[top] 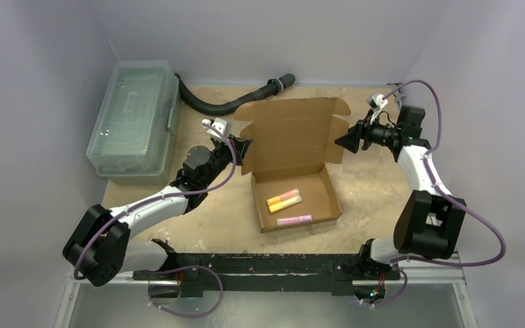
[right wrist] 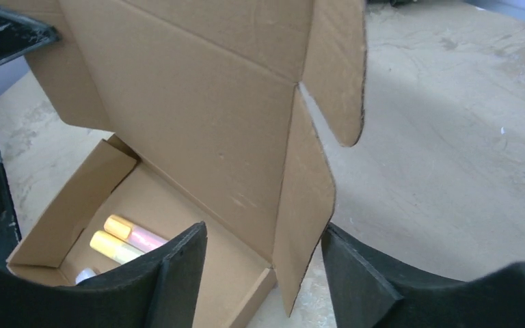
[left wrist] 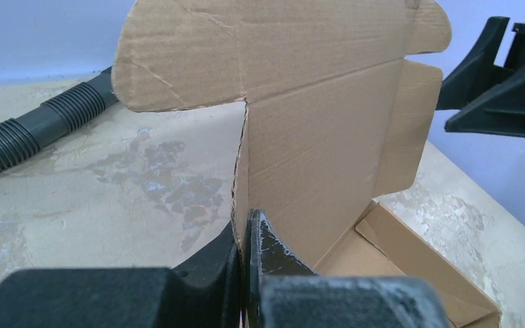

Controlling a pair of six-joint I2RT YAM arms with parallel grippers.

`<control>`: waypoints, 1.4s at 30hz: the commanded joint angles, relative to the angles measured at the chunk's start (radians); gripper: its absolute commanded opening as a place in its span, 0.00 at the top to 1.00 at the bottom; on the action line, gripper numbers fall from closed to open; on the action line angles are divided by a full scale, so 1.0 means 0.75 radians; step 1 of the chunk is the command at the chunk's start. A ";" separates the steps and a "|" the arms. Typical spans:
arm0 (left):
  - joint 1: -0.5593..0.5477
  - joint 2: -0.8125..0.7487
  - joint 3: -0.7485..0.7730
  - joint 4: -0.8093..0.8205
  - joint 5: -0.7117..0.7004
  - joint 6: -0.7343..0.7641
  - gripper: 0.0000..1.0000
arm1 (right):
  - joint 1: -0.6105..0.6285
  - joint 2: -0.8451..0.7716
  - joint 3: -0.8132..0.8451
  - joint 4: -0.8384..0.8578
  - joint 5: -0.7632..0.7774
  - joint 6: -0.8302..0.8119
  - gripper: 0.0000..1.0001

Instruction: Fold the paper box

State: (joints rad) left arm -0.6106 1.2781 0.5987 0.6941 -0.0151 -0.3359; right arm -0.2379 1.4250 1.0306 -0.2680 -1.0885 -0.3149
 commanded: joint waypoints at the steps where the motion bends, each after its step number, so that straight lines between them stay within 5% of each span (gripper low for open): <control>1: -0.011 -0.070 -0.029 0.097 0.043 0.059 1.00 | 0.006 0.027 0.074 0.090 0.015 0.068 0.43; 9: -0.012 -0.078 -0.038 0.068 0.039 0.058 1.00 | 0.007 -0.005 0.001 0.158 -0.053 -0.014 1.00; 13: -0.010 -0.116 0.000 -0.070 0.004 0.028 0.90 | 0.005 -0.040 -0.028 0.165 -0.070 -0.110 1.00; 20: -0.010 -0.336 0.129 -0.559 -0.061 -0.038 0.21 | -0.014 -0.141 -0.092 -0.029 -0.136 -0.505 1.00; 23: -0.005 -0.468 0.149 -0.659 -0.048 0.017 0.04 | -0.015 -0.156 -0.106 -0.088 -0.143 -0.610 1.00; 28: 0.078 -0.511 0.413 -0.908 0.142 0.246 0.01 | -0.026 -0.155 -0.106 -0.214 -0.174 -0.799 1.00; 36: 0.159 0.007 1.170 -1.500 0.791 0.524 0.01 | -0.031 -0.150 -0.110 -0.238 -0.169 -0.832 1.00; 42: 0.012 0.262 1.460 -1.777 0.753 0.633 0.02 | -0.031 -0.132 -0.108 -0.244 -0.173 -0.832 1.00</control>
State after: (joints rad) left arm -0.5266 1.3960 1.5906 -0.4145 0.4942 0.0383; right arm -0.2565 1.3239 0.9569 -0.4339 -1.1988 -0.9073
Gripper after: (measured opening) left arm 0.991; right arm 0.008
